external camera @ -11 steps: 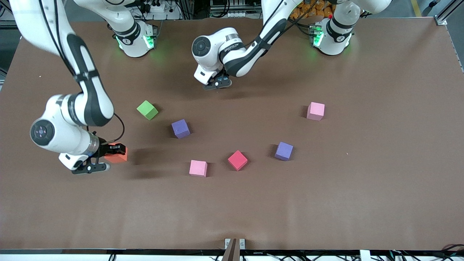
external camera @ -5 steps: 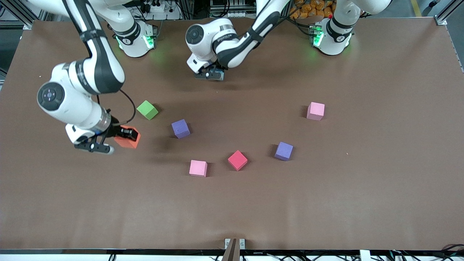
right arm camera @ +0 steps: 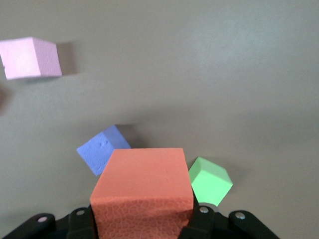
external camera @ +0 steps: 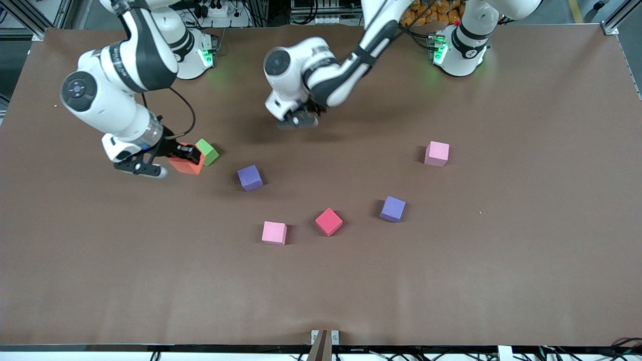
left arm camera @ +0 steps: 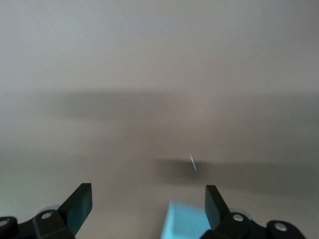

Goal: Arrange blocks into number 1
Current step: 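Carry the cyan cube to mid-table with the left gripper while the right gripper lifts orange, then grasp a purple cube with the left gripper while the right gripper carries orange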

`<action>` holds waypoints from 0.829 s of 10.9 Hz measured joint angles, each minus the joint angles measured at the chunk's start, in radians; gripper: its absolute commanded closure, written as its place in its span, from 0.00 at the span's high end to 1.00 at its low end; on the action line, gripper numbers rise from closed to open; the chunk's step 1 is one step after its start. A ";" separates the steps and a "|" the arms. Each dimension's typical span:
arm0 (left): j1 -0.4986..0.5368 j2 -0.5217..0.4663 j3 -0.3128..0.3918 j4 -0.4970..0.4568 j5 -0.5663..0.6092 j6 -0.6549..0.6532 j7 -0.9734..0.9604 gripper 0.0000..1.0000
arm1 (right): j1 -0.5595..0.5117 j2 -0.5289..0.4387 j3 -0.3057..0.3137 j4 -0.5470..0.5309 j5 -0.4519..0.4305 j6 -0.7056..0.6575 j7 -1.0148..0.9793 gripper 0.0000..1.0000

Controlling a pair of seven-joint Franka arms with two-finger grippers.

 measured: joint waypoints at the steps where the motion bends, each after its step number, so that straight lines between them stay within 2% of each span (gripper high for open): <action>1: 0.022 -0.010 0.073 0.002 0.000 0.000 -0.003 1.00 | 0.038 0.001 0.000 -0.009 0.002 0.013 0.025 0.55; 3: 0.097 -0.026 0.189 0.005 0.000 0.000 0.006 1.00 | 0.142 0.003 0.002 -0.015 0.003 0.043 0.144 0.55; 6: 0.253 -0.031 0.205 0.024 0.000 0.004 -0.019 1.00 | 0.345 0.036 0.005 -0.028 0.003 0.124 0.360 0.55; 9: 0.312 -0.011 0.203 0.024 -0.018 0.059 -0.146 1.00 | 0.519 0.152 0.018 -0.040 0.003 0.266 0.543 0.55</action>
